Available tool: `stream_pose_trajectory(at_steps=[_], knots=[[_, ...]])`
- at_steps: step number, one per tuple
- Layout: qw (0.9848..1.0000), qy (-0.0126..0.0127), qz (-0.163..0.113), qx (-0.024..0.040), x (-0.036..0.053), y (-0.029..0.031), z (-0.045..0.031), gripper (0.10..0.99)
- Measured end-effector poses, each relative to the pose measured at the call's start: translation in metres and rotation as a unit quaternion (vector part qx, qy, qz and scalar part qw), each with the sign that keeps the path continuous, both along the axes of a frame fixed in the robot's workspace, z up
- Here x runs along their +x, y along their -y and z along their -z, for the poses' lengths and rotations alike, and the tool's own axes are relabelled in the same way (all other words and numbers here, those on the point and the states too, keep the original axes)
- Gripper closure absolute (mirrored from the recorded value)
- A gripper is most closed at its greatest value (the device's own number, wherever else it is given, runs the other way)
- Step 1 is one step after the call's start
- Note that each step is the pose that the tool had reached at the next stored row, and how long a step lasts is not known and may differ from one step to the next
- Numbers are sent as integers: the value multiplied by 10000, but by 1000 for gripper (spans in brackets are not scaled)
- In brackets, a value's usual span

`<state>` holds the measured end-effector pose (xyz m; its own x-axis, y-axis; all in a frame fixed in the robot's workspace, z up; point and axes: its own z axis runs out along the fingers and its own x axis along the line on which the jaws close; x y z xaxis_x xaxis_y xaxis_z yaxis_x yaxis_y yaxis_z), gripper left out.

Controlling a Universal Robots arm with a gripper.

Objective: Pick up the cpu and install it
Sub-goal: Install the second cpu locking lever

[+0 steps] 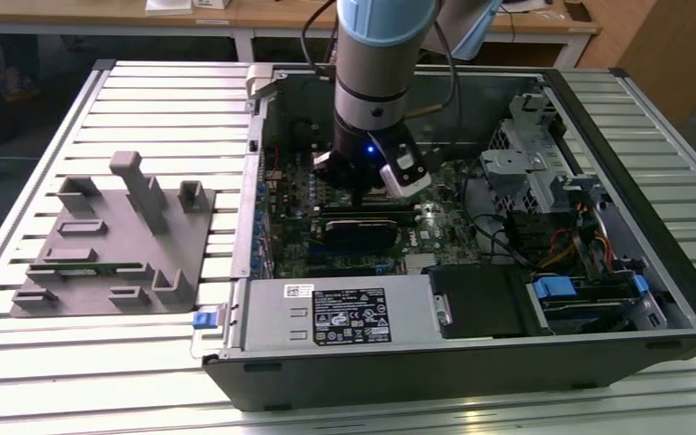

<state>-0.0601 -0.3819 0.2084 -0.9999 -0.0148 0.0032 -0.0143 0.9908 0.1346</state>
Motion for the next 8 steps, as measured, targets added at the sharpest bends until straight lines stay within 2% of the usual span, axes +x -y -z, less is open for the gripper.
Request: stream_pose_trajectory(at_steps=[3,5,8], knots=[[10000,0,0,92,-7,14,20,980],[9998,1,0,176,-15,47,21,980],[9996,1,0,266,-25,98,22,980]])
